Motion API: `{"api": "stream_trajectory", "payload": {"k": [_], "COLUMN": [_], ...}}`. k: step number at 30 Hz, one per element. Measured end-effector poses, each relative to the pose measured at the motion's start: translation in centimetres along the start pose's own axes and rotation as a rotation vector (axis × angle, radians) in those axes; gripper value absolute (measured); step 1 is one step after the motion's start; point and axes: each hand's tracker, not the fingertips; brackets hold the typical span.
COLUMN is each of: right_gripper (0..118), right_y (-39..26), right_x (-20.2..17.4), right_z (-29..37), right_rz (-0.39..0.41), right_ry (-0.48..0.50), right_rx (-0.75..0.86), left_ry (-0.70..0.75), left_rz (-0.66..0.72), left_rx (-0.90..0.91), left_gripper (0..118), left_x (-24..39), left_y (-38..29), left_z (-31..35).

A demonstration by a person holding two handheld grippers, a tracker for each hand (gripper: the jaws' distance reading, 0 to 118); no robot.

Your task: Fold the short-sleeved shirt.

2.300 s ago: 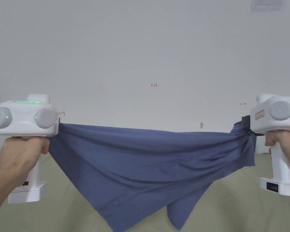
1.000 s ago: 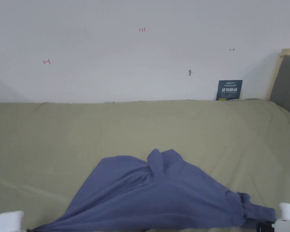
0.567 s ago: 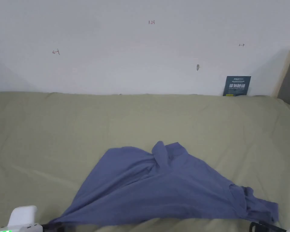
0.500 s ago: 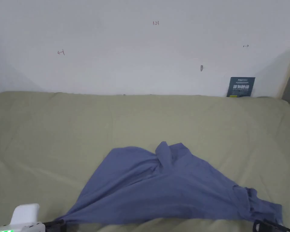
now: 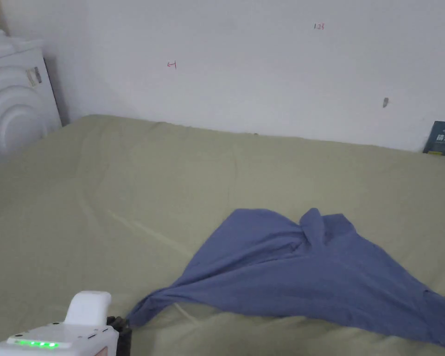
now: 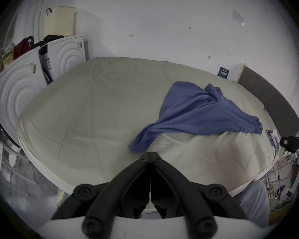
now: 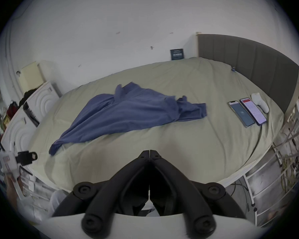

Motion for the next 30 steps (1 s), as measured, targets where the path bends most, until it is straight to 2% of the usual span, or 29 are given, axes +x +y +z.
{"api": "stream_trajectory", "payload": {"k": [2, 5, 6, 7, 8, 9, 10, 11, 13, 16, 18, 19, 20, 21, 22, 24, 30], "right_gripper": [0, 0, 0, 0, 0, 0, 0, 0, 0, 0, 0, 0, 0, 0, 0, 0, 0], "right_y": [-0.8, -1.7, -1.7, -1.9, -2.1, -2.2, -2.2, -2.3, -2.3, -2.2, -2.2, -2.3, -2.4, -2.4, -2.4, -2.5, -1.3], "right_x": [-0.4, -0.7, -0.8, -0.7, -0.7, -0.6, -0.8, -0.7, -0.4, -0.4, -0.4, -0.3, -0.2, 0.0, 0.0, 0.1, 1.0], "right_z": [-0.4, -1.0, -1.1, -1.2, -1.4, -1.5, -1.7, -1.9, -2.1, -2.4, -2.7, -2.8, -2.8, -2.9, -3.0, -3.3, -4.8], "right_rz": [0.030, 0.041, 0.043, 0.046, 0.048, 0.054, 0.062, 0.062, 0.060, 0.060, 0.066, 0.072, 0.072, 0.073, 0.078, 0.083, 0.073], "right_ry": [-0.022, 0.004, 0.004, 0.014, 0.016, 0.014, 0.008, 0.005, -0.004, -0.009, -0.015, -0.016, -0.019, -0.015, -0.005, -0.008, -0.004], "right_rx": [-0.002, -0.029, -0.038, -0.048, -0.053, -0.059, -0.069, -0.073, -0.073, -0.086, -0.099, -0.108, -0.109, -0.112, -0.119, -0.125, -0.146], "left_ry": [-0.004, 0.005, 0.015, -0.011, -0.001, 0.005, 0.025, 0.065, 0.062, 0.070, 0.075, 0.082, 0.080, 0.066, 0.085, 0.048, 0.046], "left_rz": [0.016, -0.002, 0.004, 0.030, 0.032, 0.049, 0.052, 0.080, -0.015, -0.045, -0.073, -0.081, -0.078, -0.076, -0.053, -0.073, -0.053], "left_rx": [-0.011, -0.006, -0.009, -0.018, -0.037, -0.061, -0.116, -0.037, -0.122, -0.122, -0.135, -0.147, -0.150, -0.149, -0.084, -0.143, -0.131], "left_gripper": [0, 0, 9, 44, 44, 61, 112, 117, 113, 112, 103, 80, 46, 2, 0, 0, 0], "left_x": [-0.3, -0.8, -1.1, -1.6, -1.9, -2.3, -2.3, -2.2, -1.9, -0.6, -0.2, 0.3, 0.5, 0.1, 0.1, 0.4, -0.2], "left_y": [-1.2, -1.0, -0.6, 0.1, 0.6, 0.7, 1.0, 1.1, 1.3, 1.5, 2.1, 2.2, 2.4, 2.3, 2.2, 2.6, 2.4], "left_z": [-1.3, -3.0, -3.8, -4.6, -5.4, -6.6, -8.1, -8.3, -10.4, -13.1, -13.9, -14.2, -14.2, -14.0, -13.6, -14.2, -13.5]}}
